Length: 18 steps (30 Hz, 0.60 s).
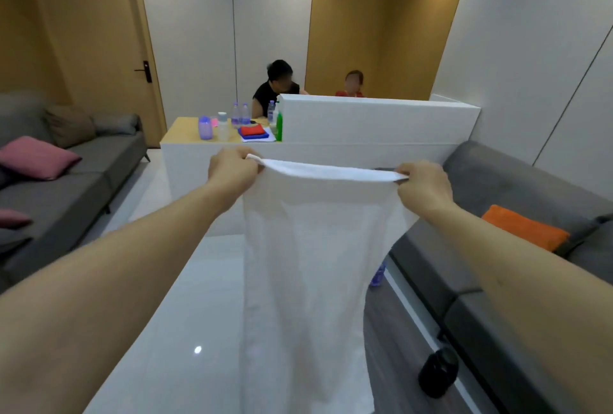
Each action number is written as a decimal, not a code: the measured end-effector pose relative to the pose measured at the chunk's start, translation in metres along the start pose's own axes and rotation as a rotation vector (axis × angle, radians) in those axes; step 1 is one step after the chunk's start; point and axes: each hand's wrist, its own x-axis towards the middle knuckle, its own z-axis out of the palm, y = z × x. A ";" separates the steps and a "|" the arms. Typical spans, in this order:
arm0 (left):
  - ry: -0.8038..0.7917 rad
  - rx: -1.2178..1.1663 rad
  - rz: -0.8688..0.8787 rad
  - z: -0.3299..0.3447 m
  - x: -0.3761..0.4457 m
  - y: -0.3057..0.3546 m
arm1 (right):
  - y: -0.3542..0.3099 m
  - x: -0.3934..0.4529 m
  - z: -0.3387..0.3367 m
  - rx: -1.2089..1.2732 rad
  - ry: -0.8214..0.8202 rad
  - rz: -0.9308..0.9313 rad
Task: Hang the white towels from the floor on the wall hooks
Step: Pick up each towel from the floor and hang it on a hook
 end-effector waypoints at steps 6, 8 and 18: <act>0.095 0.022 0.115 0.008 0.016 0.030 | 0.018 0.032 -0.017 -0.006 0.238 -0.057; 0.089 0.029 0.115 0.016 0.006 0.030 | 0.033 0.024 -0.017 0.015 0.244 -0.091; -0.045 0.304 -0.142 0.112 -0.177 -0.034 | 0.185 -0.112 0.052 0.103 -0.086 -0.127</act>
